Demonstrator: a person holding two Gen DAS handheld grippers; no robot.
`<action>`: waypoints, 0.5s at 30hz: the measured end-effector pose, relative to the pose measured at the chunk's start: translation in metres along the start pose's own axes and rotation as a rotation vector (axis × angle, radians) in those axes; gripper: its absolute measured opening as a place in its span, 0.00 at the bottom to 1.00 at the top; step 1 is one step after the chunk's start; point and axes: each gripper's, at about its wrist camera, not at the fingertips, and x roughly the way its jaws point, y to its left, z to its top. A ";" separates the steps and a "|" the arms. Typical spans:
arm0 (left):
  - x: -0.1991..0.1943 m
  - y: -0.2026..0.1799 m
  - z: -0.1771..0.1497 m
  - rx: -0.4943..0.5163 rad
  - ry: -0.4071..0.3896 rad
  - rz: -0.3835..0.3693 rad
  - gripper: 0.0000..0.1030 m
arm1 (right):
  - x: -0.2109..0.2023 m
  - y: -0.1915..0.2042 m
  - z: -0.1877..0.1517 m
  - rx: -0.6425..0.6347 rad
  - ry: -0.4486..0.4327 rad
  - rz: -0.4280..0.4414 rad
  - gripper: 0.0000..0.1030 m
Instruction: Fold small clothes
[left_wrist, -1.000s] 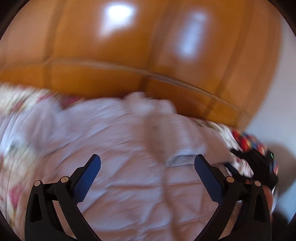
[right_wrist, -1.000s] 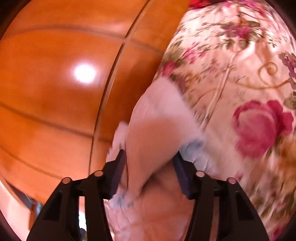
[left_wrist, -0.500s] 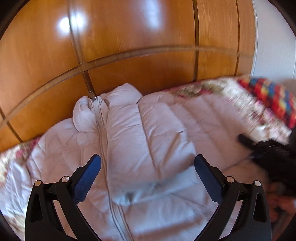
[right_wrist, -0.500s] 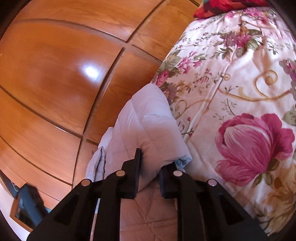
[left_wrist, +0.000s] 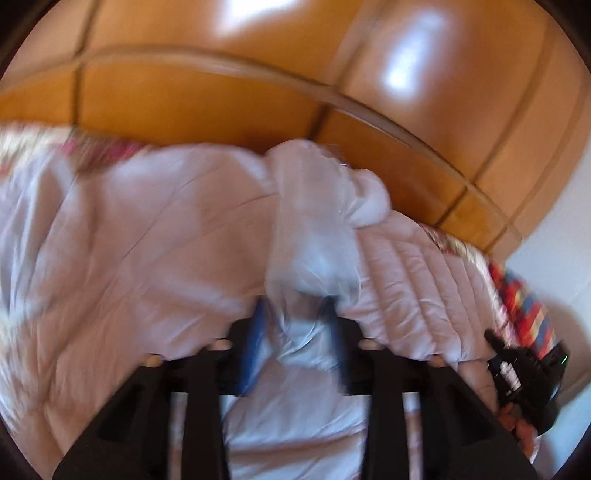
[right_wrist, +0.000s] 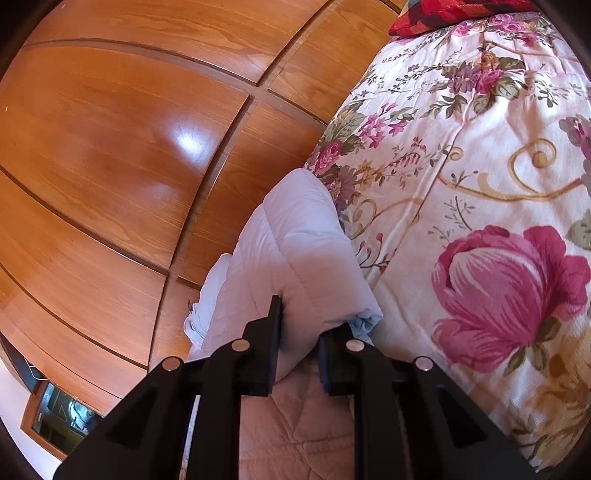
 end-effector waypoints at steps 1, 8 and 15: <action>-0.005 0.012 -0.002 -0.068 -0.018 -0.017 0.78 | 0.000 -0.001 0.000 0.005 -0.001 0.006 0.16; 0.003 0.038 0.010 -0.263 -0.033 -0.048 0.77 | -0.002 -0.001 -0.001 0.023 -0.008 0.027 0.21; 0.012 0.034 0.016 -0.212 0.046 -0.026 0.07 | -0.006 -0.006 0.004 0.067 -0.044 0.013 0.07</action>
